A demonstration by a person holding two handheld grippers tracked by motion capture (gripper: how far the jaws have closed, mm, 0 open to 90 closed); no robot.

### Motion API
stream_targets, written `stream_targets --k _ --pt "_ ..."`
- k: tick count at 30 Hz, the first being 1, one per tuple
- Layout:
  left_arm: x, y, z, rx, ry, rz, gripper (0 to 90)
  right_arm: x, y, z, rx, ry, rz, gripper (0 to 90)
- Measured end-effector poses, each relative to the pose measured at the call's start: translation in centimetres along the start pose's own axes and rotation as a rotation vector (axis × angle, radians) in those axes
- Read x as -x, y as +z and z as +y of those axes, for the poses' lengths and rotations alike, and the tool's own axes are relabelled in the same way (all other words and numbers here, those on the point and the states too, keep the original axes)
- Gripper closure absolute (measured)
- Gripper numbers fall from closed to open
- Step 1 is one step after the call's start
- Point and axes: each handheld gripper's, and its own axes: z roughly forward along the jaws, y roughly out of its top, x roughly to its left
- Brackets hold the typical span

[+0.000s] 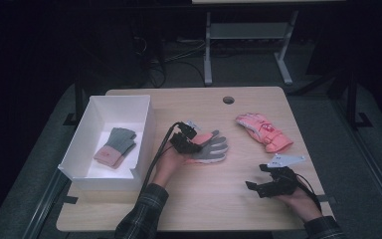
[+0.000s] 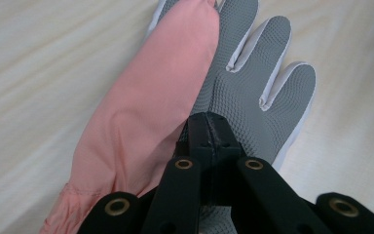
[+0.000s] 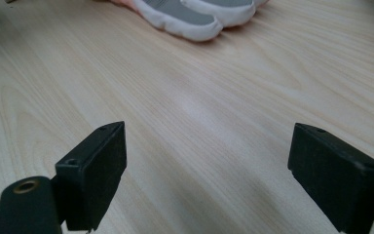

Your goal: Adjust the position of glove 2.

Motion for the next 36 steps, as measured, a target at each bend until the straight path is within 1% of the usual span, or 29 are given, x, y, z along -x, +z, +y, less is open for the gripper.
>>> stream_targets --k 4,7,8,9,10,12,13,15,16,17,18,19,20,21,22,23,24,25,26,27,28,29,31,32,34,36 --pt "1.6 0.0 -0.2 -0.006 0.018 -0.021 90.0 0.0 0.0 0.0 0.002 -0.008 -0.003 13.9" --pt "2.5 -0.1 -0.3 -0.016 0.044 -0.036 90.0 -0.2 0.1 0.1 -0.007 -0.001 -0.003 13.9" --pt "3.1 -0.1 -0.5 -0.022 0.055 -0.048 90.0 -0.2 0.1 0.1 -0.006 -0.005 -0.003 13.9" --pt "3.1 -0.1 -0.5 -0.022 0.055 -0.048 90.0 -0.2 0.1 0.1 -0.006 -0.005 -0.003 13.9" --pt "3.4 0.0 -0.5 -0.016 0.05 -0.053 90.0 -0.2 0.2 0.1 -0.007 -0.005 -0.002 13.9" --pt "4.0 -0.1 -0.7 -0.024 0.063 -0.064 90.0 -0.2 0.2 0.1 -0.006 -0.006 -0.003 13.9" --pt "4.8 -0.1 -0.8 -0.022 0.057 -0.076 90.0 -0.2 0.1 0.1 -0.005 -0.007 -0.004 13.9" --pt "5.0 0.0 -0.9 -0.02 0.061 -0.083 90.0 -0.2 0.1 0.1 -0.008 -0.01 -0.004 13.9" --pt "5.5 0.0 -1.0 -0.021 0.065 -0.097 90.0 -0.2 0.1 0.2 -0.008 -0.008 -0.004 13.9" --pt "6.3 0.2 -1.1 -0.021 0.08 -0.108 90.0 -0.2 0.1 0.2 -0.007 -0.007 -0.005 13.9" --pt "6.6 0.2 -1.1 -0.022 0.089 -0.111 90.0 -0.2 0.2 0.2 -0.005 -0.008 -0.004 13.9" --pt "6.6 0.2 -1.1 -0.022 0.089 -0.111 90.0 -0.2 0.2 0.2 -0.005 -0.008 -0.004 13.9" --pt "7.2 0.4 -1.1 -0.021 0.099 -0.121 90.0 -0.2 0.2 0.2 -0.004 -0.007 -0.002 13.9" --pt "7.2 0.4 -1.1 -0.021 0.099 -0.121 90.0 -0.2 0.2 0.3 -0.006 -0.002 -0.001 13.9" --pt "7.7 0.5 -1.0 -0.025 0.102 -0.137 90.0 -0.2 0.2 0.3 -0.007 -0.001 -0.001 13.9" --pt "7.7 0.5 -1.0 -0.025 0.102 -0.137 90.0 -0.2 0.2 0.3 -0.007 -0.001 -0.001 13.9" --pt "7.7 0.5 -1.0 -0.034 0.117 -0.141 90.0 -0.2 0.3 0.3 -0.007 -0.003 -0.001 13.9" --pt "7.9 0.6 -0.9 -0.032 0.118 -0.148 90.0 -0.2 0.3 0.3 -0.007 -0.003 -0.001 13.9" --pt "8.1 0.5 -0.8 -0.02 0.116 -0.145 90.0 -0.2 0.2 0.3 -0.007 -0.002 -0.002 13.9" --pt "8.1 0.5 -0.8 -0.02 0.116 -0.145 90.0 -0.2 0.2 0.3 -0.007 -0.002 -0.002 13.9" --pt "7.9 0.1 -0.6 -0.006 0.118 -0.148 90.0 -0.1 0.2 0.2 -0.002 -0.006 0.0 13.9" --pt "7.6 -0.3 -0.5 -0.006 0.127 -0.146 89.9 -0.1 0.2 0.2 0.0 -0.008 0.001 13.9" --pt "7.1 -1.1 -0.2 0.005 0.126 -0.137 90.0 0.0 0.2 0.2 0.0 -0.012 0.0 13.9" --pt "6.7 -1.7 0.0 0.016 0.118 -0.125 89.9 0.0 0.2 0.2 0.0 -0.012 0.0 13.8" --pt "6.0 -2.3 0.2 0.035 0.1 -0.096 90.0 0.0 0.2 0.2 0.001 -0.012 0.0 13.9" --pt "4.8 -2.8 0.3 0.043 0.089 -0.063 90.0 0.0 0.2 0.2 -0.001 -0.013 0.0 13.9"
